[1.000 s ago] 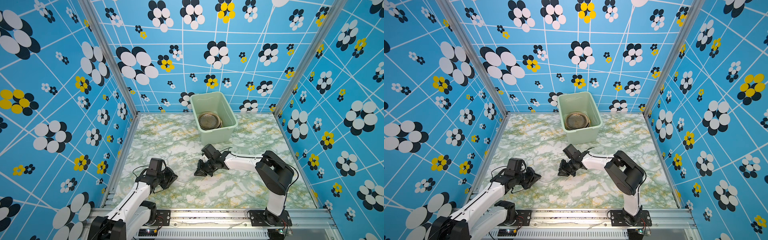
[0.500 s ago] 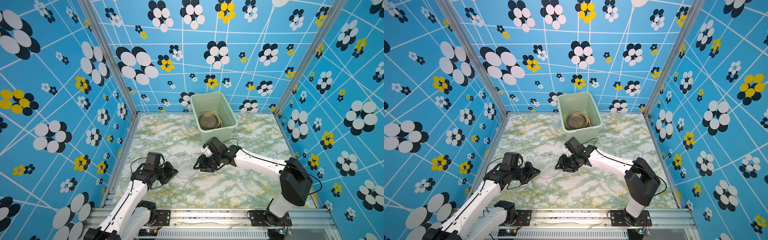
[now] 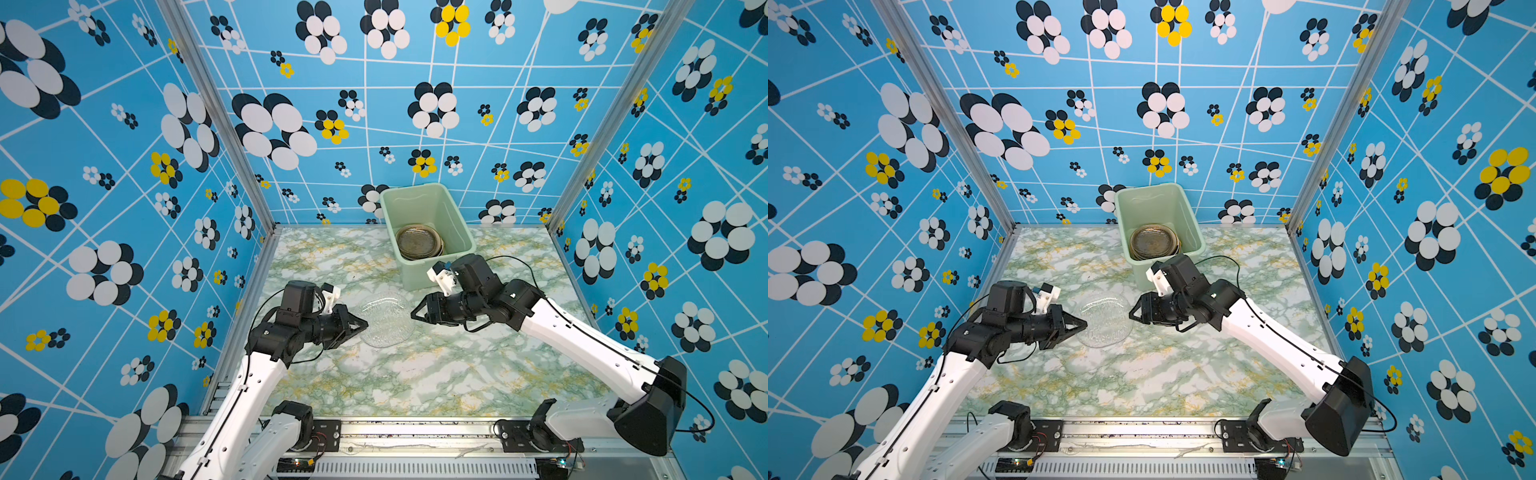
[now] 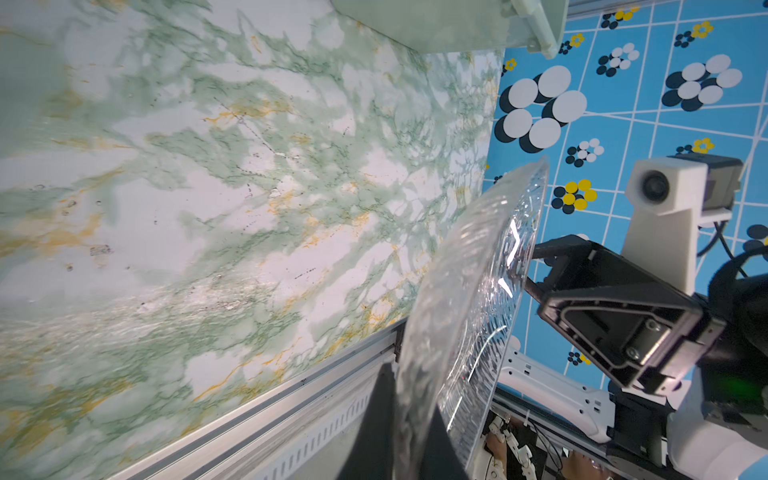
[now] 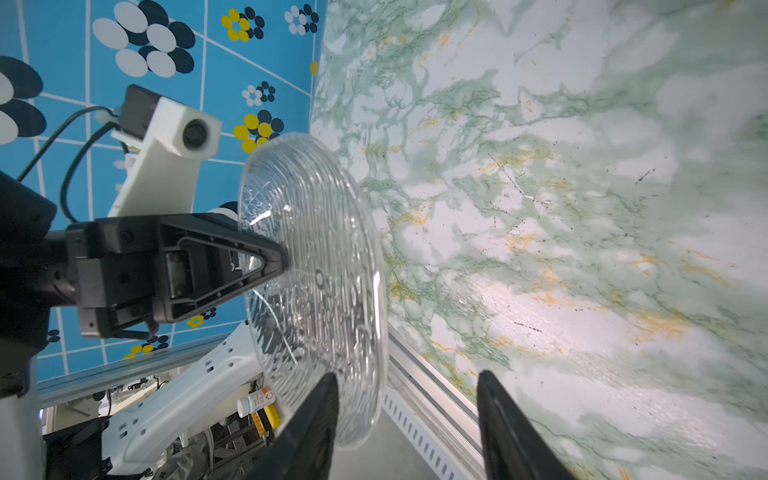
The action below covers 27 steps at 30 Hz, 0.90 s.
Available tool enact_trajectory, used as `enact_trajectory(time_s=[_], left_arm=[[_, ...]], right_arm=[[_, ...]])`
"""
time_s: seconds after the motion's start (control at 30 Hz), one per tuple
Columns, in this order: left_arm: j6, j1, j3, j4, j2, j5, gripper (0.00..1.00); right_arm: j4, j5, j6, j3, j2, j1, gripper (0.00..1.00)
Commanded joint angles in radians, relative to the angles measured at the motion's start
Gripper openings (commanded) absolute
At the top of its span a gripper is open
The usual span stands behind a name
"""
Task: Place the plates into the plastic bin on the countertop
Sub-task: 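Lift the colourless plate and carry it over the bin with the right gripper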
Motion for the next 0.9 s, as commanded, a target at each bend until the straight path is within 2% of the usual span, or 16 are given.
enact_trajectory(time_s=[0.0, 0.23, 0.37, 0.53, 0.63, 0.77, 0.87], left_arm=[[-0.001, -0.042, 0.064, 0.028, 0.027, 0.047, 0.00], [-0.047, -0.089, 0.065, 0.085, 0.051, -0.004, 0.00], [-0.082, -0.098, 0.056, 0.132, 0.061, -0.020, 0.00], [-0.107, -0.104, 0.073, 0.174, 0.092, -0.039, 0.00], [-0.107, -0.108, 0.097, 0.187, 0.111, -0.051, 0.14], [-0.101, -0.106, 0.135, 0.210, 0.115, -0.084, 0.52], [-0.101, -0.103, 0.154, 0.259, 0.097, -0.125, 0.72]], right_arm=[[-0.005, -0.033, -0.014, 0.036, 0.024, -0.003, 0.46], [0.057, -0.016, 0.015, 0.048, 0.030, -0.003, 0.27], [0.071, -0.022, 0.029, 0.046, 0.030, -0.003, 0.09], [0.077, -0.022, 0.037, 0.045, 0.027, -0.003, 0.04], [0.064, -0.011, 0.038, 0.061, 0.029, -0.011, 0.03], [0.017, 0.002, 0.039, 0.113, 0.039, -0.051, 0.00], [-0.036, -0.004, 0.017, 0.183, 0.059, -0.097, 0.00]])
